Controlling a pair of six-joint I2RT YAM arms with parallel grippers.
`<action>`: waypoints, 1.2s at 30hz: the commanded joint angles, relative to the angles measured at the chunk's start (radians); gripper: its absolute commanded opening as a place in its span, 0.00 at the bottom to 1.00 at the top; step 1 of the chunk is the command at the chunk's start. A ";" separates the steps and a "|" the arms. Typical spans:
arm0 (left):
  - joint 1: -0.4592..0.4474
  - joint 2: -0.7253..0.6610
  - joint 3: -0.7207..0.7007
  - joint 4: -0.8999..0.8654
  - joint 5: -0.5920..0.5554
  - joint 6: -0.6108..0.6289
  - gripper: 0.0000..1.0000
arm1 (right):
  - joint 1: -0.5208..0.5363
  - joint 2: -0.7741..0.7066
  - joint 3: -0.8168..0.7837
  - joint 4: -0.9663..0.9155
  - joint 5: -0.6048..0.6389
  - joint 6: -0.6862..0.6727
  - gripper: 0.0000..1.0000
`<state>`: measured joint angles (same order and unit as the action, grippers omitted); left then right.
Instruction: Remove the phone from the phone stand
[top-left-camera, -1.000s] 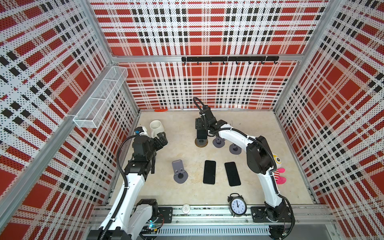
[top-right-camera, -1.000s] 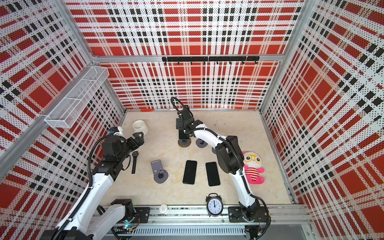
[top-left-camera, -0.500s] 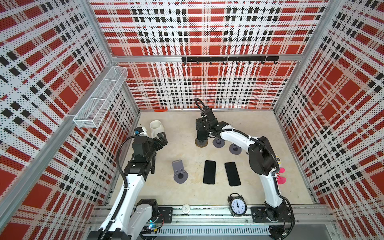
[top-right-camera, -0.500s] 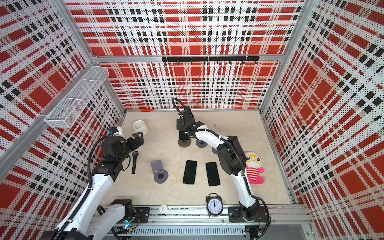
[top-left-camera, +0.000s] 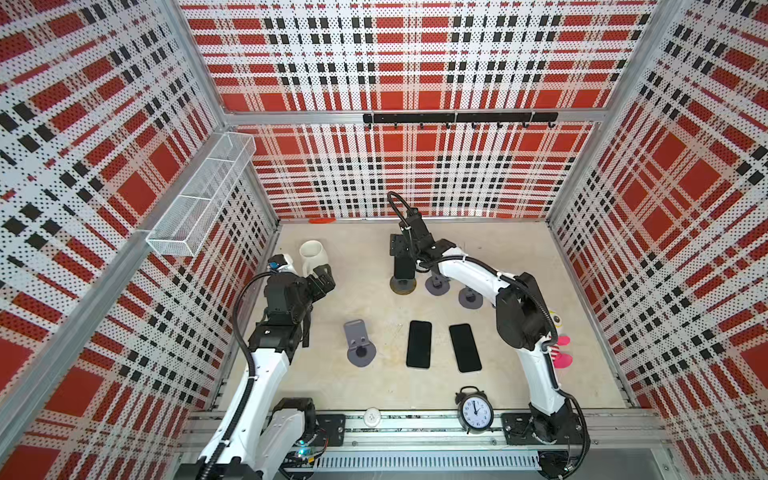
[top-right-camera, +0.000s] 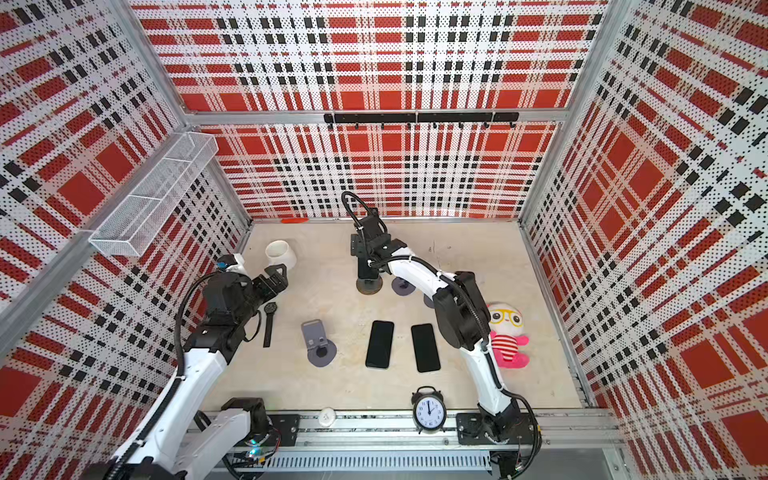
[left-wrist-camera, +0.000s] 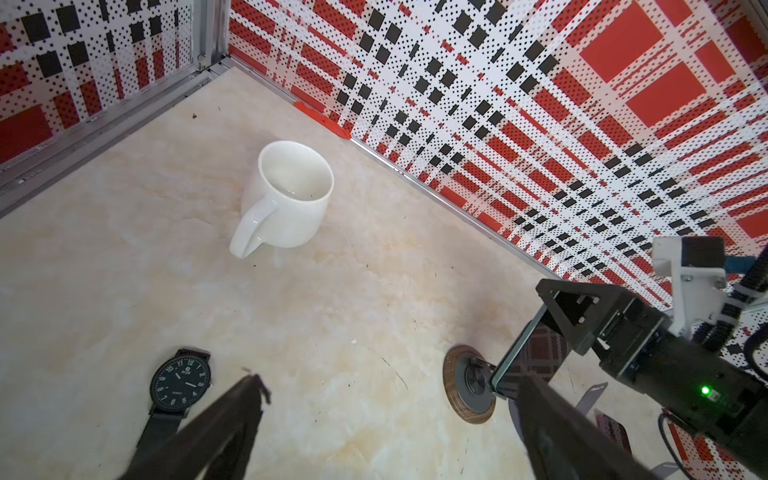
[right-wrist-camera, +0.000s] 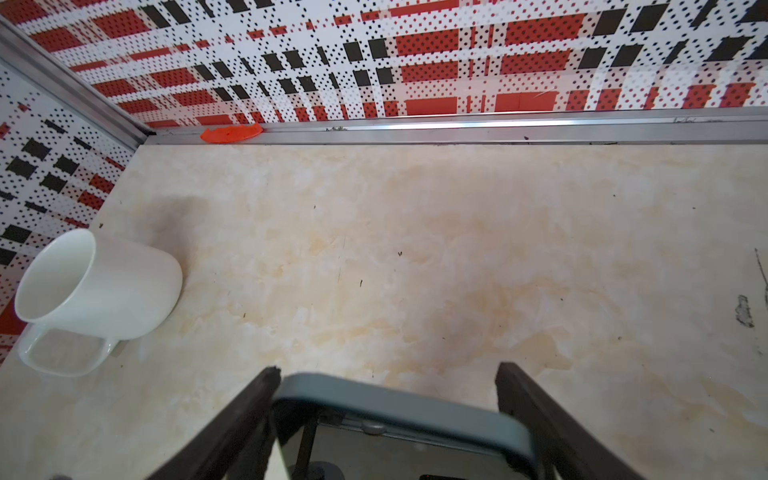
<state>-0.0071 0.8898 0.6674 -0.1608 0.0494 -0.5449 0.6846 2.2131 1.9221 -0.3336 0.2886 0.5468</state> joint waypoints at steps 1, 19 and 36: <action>-0.003 -0.013 -0.011 0.021 0.002 0.005 0.98 | 0.018 0.041 0.038 -0.076 0.085 0.070 0.84; -0.022 -0.024 -0.006 0.010 -0.014 0.019 0.98 | 0.062 0.155 0.228 -0.251 0.285 0.117 0.73; -0.024 -0.030 -0.014 0.014 -0.010 0.011 0.98 | 0.078 0.016 0.105 -0.114 0.269 0.034 0.68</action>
<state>-0.0250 0.8742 0.6674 -0.1604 0.0437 -0.5415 0.7509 2.3066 2.0384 -0.4847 0.5529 0.6041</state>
